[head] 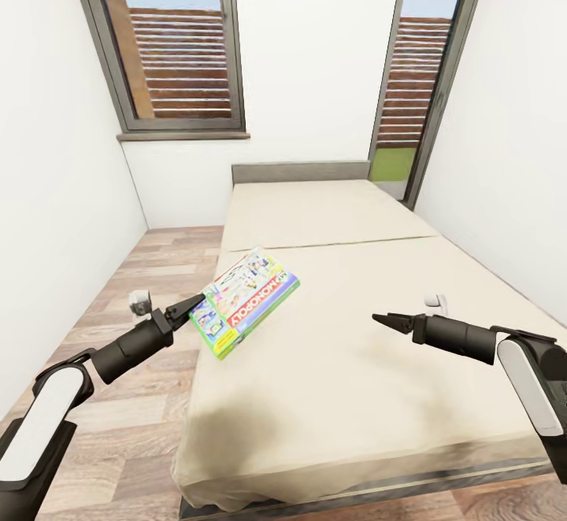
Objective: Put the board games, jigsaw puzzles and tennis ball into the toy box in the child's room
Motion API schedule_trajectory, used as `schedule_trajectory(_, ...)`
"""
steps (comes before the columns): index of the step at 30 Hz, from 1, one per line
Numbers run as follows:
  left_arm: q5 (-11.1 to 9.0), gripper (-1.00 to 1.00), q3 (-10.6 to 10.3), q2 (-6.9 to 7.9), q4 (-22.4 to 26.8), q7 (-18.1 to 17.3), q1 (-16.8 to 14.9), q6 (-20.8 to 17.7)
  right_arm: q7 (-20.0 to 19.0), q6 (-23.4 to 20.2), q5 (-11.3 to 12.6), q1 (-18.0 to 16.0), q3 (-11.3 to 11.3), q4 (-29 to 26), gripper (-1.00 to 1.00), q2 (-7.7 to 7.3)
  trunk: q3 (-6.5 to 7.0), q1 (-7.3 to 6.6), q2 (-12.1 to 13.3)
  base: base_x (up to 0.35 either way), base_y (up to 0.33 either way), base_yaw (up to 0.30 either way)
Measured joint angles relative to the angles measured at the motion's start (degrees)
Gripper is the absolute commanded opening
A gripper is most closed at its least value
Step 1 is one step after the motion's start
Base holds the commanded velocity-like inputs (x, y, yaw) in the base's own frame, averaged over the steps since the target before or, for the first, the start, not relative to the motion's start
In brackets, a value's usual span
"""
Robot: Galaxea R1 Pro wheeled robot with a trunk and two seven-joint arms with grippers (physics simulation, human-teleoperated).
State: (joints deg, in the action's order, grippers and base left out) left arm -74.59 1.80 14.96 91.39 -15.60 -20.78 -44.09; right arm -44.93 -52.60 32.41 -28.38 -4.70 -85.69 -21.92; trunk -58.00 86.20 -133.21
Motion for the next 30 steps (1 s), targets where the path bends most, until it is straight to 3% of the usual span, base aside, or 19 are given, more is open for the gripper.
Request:
schedule_trajectory(4, -1.22, -1.00, 0.26, 0.04, 0.07, 0.04, -0.01, -0.29, 0.02, -0.03, 0.00, 0.02, 0.26, 0.02, 1.00, 0.23, 0.72, -0.88, 1.60, 0.000, 0.000, 0.000)
schedule_trajectory(13, -1.78, -1.00, 0.44, 0.12, 0.04, 0.17, -0.02, -0.64, 0.12, 0.07, 0.04, 0.07, 0.43, 0.14, 1.00, 0.63, 2.33, -2.86, 5.21, 0.000, 0.000, 0.000)
schedule_trajectory(22, -1.88, -1.00, 1.60, 0.15, -0.23, 1.04, -0.08, -1.21, 2.07, 0.06, -0.08, 0.08, 0.29, 0.57, 1.00, 2.86, 3.95, -4.83, 8.82, 0.000, 0.000, 0.000)
schedule_trajectory(28, -2.11, -1.00, 3.41, 0.16, -0.30, 1.65, -0.07, -1.49, 11.95, 0.08, 0.00, 0.05, 0.26, 0.68, 1.00, 5.71, 5.03, -6.15, 11.23, 0.000, 0.000, 0.000)
schedule_trajectory(30, -2.12, -1.00, 3.59, 0.16, -0.30, 1.70, -0.06, -1.61, 13.54, 0.00, 0.14, 0.05, 0.26, 0.68, 1.00, 6.16, 5.39, -6.59, 12.03, 0.000, 0.000, 0.000)
